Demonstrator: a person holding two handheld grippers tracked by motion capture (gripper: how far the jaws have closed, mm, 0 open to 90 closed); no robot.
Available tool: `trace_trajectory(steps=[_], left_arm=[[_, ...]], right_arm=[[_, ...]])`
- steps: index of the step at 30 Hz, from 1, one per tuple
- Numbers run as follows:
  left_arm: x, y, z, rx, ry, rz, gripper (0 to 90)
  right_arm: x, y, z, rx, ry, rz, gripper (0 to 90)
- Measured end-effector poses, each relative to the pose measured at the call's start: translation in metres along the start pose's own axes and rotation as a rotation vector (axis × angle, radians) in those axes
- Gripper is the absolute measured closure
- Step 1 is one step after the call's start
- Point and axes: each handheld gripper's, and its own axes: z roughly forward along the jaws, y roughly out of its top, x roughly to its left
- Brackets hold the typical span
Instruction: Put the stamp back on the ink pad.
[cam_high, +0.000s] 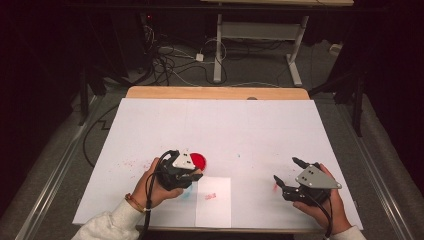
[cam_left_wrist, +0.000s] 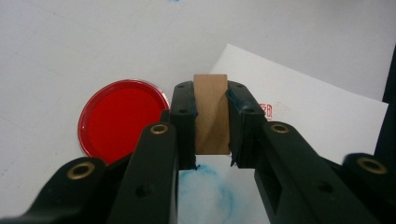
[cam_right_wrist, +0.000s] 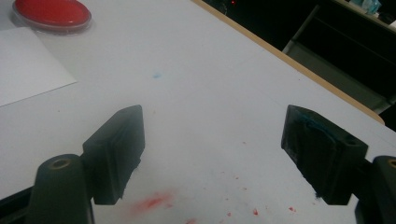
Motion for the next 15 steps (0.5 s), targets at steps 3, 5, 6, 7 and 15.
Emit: trace_trajectory(steps=[3,5,6,7,15], left_arm=[[0.003,0.000,-0.002,0.000,0.002,-0.006,73.4],[0.008,0.000,-0.004,-0.004,0.010,-0.015,73.5],[0.010,0.000,-0.005,-0.004,0.009,-0.020,73.4],[0.011,0.000,-0.006,-0.003,0.015,-0.022,73.4],[0.034,-0.001,-0.005,-0.014,0.026,-0.073,73.2]], right_arm=[[0.000,0.001,0.000,-0.002,0.000,0.000,21.8],[0.000,0.001,0.001,-0.004,0.003,0.001,21.8],[0.000,0.001,0.001,-0.002,0.006,-0.004,21.8],[0.001,0.001,0.001,0.000,0.006,-0.001,21.8],[0.004,-0.001,0.000,0.012,0.016,-0.014,22.1]])
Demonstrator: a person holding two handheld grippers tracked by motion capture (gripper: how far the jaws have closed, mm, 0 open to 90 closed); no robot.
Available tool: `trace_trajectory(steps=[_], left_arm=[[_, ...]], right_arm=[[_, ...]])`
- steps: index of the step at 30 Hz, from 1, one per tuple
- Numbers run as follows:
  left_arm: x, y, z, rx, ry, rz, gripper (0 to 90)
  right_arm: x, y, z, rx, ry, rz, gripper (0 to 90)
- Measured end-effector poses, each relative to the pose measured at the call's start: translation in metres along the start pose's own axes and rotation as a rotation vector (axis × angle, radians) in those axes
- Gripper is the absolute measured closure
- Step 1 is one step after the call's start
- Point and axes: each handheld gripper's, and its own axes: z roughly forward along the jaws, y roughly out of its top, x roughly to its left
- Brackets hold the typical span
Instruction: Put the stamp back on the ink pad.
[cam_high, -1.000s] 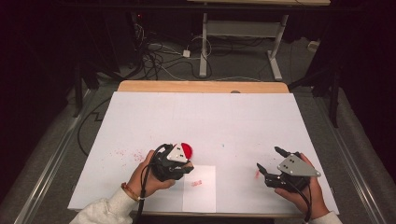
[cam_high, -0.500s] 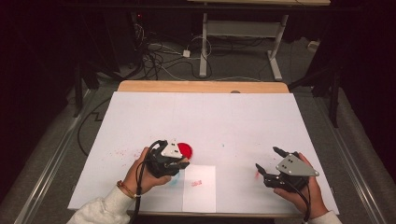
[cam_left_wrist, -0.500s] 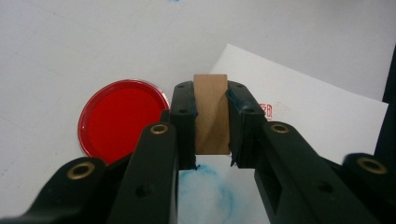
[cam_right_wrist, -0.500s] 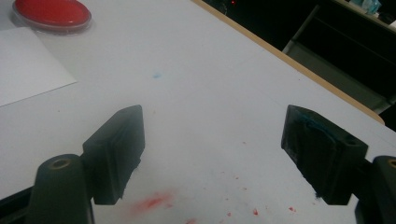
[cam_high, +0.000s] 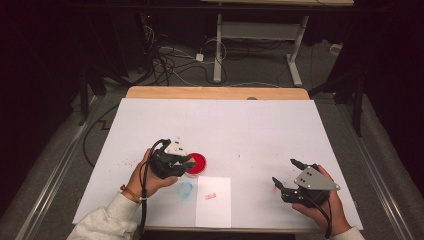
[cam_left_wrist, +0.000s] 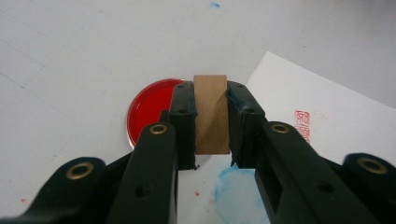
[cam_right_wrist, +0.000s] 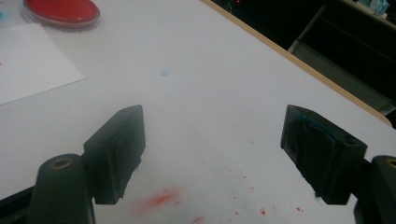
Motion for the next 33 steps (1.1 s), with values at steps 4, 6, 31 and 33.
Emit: trace_trajectory(steps=[4,6,31,33], left_arm=[[0.004,0.002,0.007,0.008,0.002,-0.001,73.0],[0.005,0.003,0.013,0.024,-0.008,0.008,73.1],[0.017,0.001,0.044,0.120,-0.013,-0.014,73.6],[0.016,0.001,0.044,0.120,-0.006,-0.009,73.8]], right_arm=[[0.000,0.000,-0.002,-0.003,-0.005,0.008,22.3],[0.000,-0.001,-0.002,-0.001,-0.004,0.004,22.4],[0.001,-0.003,-0.001,0.014,0.007,-0.012,22.7],[0.001,-0.003,-0.001,0.013,0.007,-0.013,22.8]])
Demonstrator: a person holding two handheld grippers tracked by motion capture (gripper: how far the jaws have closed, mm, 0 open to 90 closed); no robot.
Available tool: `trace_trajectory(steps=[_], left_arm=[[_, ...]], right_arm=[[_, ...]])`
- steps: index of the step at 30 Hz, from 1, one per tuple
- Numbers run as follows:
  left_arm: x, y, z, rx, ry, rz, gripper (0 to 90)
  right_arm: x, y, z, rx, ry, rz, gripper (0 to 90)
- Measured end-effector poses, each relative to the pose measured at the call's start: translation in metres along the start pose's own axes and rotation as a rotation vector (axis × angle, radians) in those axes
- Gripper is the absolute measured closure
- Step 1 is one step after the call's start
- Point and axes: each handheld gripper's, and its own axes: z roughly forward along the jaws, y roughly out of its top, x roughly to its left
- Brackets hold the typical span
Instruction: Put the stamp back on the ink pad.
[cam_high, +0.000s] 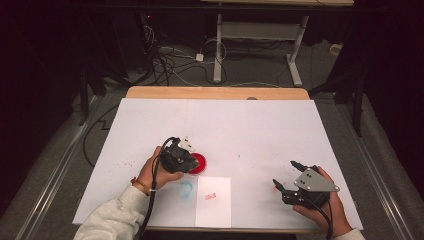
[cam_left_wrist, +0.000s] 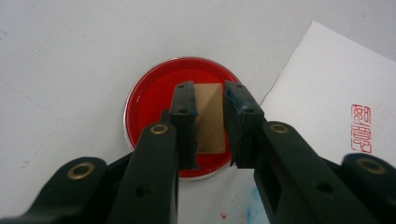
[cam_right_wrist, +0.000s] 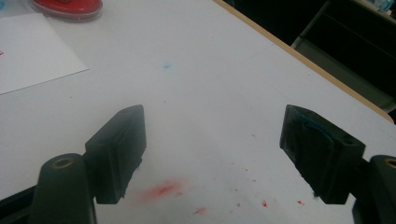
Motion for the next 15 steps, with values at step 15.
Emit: trace_trajectory(steps=[15], left_arm=[[0.0007,0.0003,0.0026,-0.003,0.013,-0.003,74.1]], right_arm=[[0.0006,0.0000,0.0001,0.002,0.002,0.000,22.9]])
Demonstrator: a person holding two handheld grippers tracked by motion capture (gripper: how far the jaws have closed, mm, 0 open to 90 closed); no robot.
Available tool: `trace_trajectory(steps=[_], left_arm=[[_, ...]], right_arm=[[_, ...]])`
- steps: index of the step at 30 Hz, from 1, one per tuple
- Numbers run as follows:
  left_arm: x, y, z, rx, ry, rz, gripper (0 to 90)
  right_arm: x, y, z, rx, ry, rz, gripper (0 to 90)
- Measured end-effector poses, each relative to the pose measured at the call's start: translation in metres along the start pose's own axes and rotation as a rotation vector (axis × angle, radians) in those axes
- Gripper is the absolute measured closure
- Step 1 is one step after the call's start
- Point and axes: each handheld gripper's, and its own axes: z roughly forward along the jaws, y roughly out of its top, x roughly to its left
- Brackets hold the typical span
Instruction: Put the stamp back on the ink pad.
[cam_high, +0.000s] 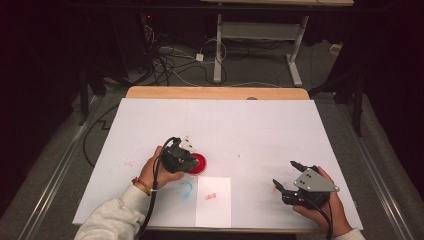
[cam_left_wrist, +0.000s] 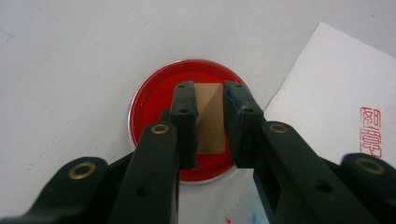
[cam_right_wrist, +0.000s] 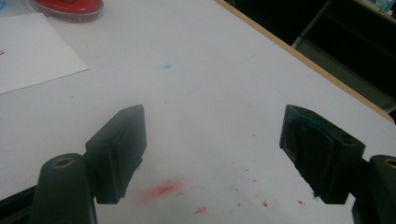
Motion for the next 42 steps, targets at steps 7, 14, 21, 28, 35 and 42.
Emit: trace_trajectory(steps=[7,14,21,28,35,42], left_arm=[[0.001,-0.002,0.000,-0.013,-0.006,-0.012,74.0],[0.000,-0.003,0.000,-0.023,0.008,-0.007,72.6],[-0.006,-0.001,-0.010,-0.073,0.067,0.020,64.3],[-0.011,0.000,-0.021,-0.155,0.134,0.042,56.1],[-0.016,0.000,-0.028,-0.248,0.186,0.036,41.2],[-0.018,-0.001,-0.031,-0.313,0.196,0.027,26.6]], right_arm=[[0.000,0.000,0.000,-0.001,0.000,-0.001,22.9],[-0.001,0.000,-0.001,-0.004,-0.002,-0.001,22.9],[-0.001,0.000,-0.001,-0.007,-0.003,-0.001,22.9],[0.000,0.001,-0.002,-0.010,-0.002,-0.002,22.9],[0.000,0.001,-0.002,-0.010,-0.001,-0.002,22.9],[0.000,0.001,-0.002,-0.013,-0.003,-0.003,22.9]])
